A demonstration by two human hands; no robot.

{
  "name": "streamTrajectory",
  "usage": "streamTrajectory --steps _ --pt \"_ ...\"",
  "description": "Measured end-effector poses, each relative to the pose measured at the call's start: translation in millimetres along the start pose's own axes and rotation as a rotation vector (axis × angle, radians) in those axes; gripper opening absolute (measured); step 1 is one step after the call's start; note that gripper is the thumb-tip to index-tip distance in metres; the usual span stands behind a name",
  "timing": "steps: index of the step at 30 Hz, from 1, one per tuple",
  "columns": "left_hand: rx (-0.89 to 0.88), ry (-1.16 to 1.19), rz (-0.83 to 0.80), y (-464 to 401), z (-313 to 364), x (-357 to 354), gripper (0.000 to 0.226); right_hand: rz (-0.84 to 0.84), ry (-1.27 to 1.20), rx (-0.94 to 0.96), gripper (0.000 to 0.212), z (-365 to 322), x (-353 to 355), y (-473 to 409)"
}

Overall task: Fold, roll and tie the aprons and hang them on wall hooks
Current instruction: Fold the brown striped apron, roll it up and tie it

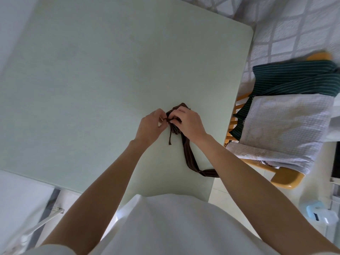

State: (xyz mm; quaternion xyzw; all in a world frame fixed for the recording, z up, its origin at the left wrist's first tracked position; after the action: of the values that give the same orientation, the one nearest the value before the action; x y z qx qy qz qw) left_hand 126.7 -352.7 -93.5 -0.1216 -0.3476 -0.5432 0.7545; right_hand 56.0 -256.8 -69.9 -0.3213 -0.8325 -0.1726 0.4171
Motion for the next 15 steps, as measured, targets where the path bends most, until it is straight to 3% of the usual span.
streamTrajectory --steps 4,8,15 --pt "0.13 0.177 0.051 7 -14 4 0.008 -0.029 -0.021 0.006 0.01 -1 -3 -2" --pt "0.078 -0.039 -0.012 13 -22 4 0.011 -0.041 -0.054 0.008 0.014 0 -2 -2" --pt "-0.024 -0.315 -0.091 18 -15 -5 0.015 0.096 -0.088 -0.117 0.018 16 15 9"
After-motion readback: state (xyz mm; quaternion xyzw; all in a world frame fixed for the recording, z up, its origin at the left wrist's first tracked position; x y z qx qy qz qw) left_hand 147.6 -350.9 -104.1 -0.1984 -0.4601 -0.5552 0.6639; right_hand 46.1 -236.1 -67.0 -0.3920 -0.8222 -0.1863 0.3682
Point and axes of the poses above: each hand's wrist, its own y-axis away from the middle knuckle, its own x-axis out of the back of the hand, z = x × y, the point moved 9 cm from there along -y, towards the middle knuckle, and after that the axes turned 2 degrees about z, right-handed, at the moved point
